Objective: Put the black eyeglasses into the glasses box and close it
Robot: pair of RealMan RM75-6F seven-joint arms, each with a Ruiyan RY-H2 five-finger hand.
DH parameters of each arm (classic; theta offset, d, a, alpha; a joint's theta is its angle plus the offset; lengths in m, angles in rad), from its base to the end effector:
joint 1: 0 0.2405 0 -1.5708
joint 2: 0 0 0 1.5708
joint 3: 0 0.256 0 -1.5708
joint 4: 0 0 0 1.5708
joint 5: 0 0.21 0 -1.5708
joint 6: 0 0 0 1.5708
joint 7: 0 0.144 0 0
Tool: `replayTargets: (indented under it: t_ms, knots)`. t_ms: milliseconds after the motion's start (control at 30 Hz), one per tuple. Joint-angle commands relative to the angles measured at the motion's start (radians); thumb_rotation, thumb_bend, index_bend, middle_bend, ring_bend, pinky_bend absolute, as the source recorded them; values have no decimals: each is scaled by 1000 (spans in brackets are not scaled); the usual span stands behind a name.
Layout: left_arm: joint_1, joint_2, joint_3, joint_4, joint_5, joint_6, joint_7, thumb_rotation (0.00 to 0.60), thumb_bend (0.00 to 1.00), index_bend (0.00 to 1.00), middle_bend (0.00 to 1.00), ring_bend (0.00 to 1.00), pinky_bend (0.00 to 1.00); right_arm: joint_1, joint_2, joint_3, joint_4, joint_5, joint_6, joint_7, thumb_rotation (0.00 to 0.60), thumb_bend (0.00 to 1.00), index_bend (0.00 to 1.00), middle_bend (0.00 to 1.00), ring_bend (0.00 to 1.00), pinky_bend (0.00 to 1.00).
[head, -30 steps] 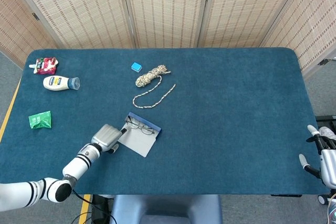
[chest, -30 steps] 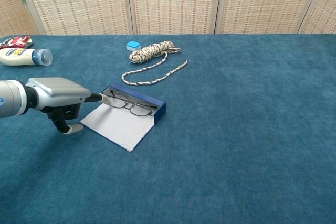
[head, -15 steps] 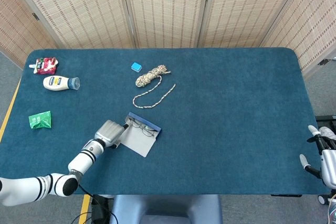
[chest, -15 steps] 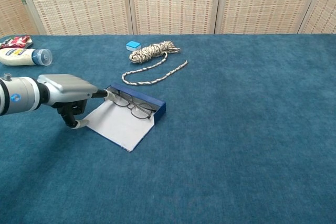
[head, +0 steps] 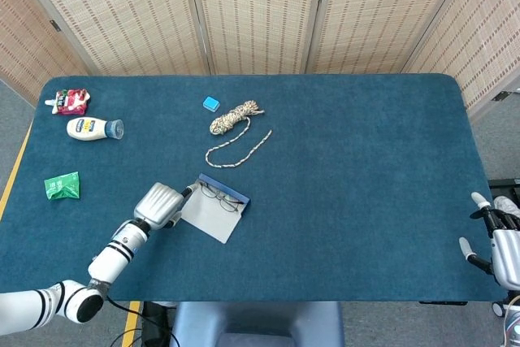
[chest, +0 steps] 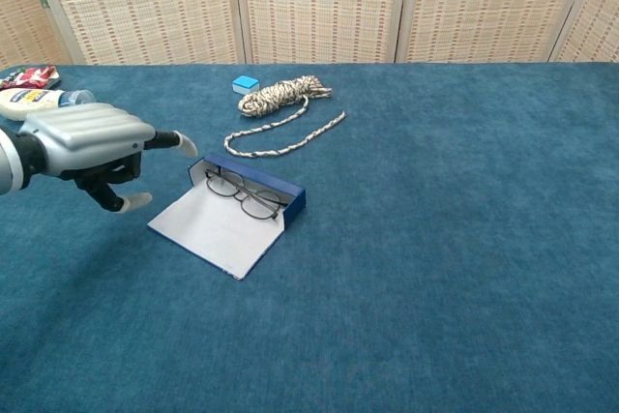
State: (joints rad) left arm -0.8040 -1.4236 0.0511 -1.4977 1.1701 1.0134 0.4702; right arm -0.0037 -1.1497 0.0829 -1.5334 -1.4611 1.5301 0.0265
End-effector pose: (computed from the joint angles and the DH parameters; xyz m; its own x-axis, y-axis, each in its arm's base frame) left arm -0.1814 0.3294 0.0039 0.7359 0.1699 0.6555 0.6350 -0.5093 -0.5808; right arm -0.3387 -0.1591 0.1700 0.4145 0.0438 0.9090 -0.9060 0.1144 0.4076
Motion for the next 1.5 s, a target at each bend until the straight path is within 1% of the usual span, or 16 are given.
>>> replayTargets:
  t_ms: [33,133,267,367,433,567,833,1067,1500]
  knots:
    - [73,-13,29,66,192,135,-119,600,313,207,960,879,842,2,0,0,-2,-2,-1,-2,600,331,103,367,292,235]
    - [92,-19,44,92,271,174,-165,600,252,208,966,891,853,3,0,1,-5,-4,1,-5,600,331,103,367,292,235]
    - [110,-52,59,164,380,227,-274,600,246,236,1000,955,918,4,0,-1,-8,-6,-1,-8,600,331,103,367,292,235]
    - [112,-75,71,212,423,220,-315,600,246,277,1000,997,969,4,0,-2,-7,-6,-1,-8,600,331,103,367,292,235]
    - [109,-87,76,229,437,205,-332,600,246,305,1000,1000,984,3,-1,-2,-7,-6,0,-7,600,331,103,367,294,235]
    - [105,-113,75,260,449,167,-347,600,246,317,1000,1000,991,3,-1,-4,-5,-7,-1,-6,600,331,102,368,297,235]
    - [104,-167,42,314,427,110,-346,600,246,319,1000,1000,992,3,-2,-5,-3,-5,-1,-4,600,331,103,367,298,235]
    - [110,-205,16,352,413,92,-340,600,246,317,1000,1000,992,0,0,-6,-3,-2,-1,-4,600,331,102,367,298,235]
    - [107,-259,-9,370,411,66,-326,600,246,317,1000,1000,992,-2,2,-6,1,3,-2,1,600,331,103,368,298,235]
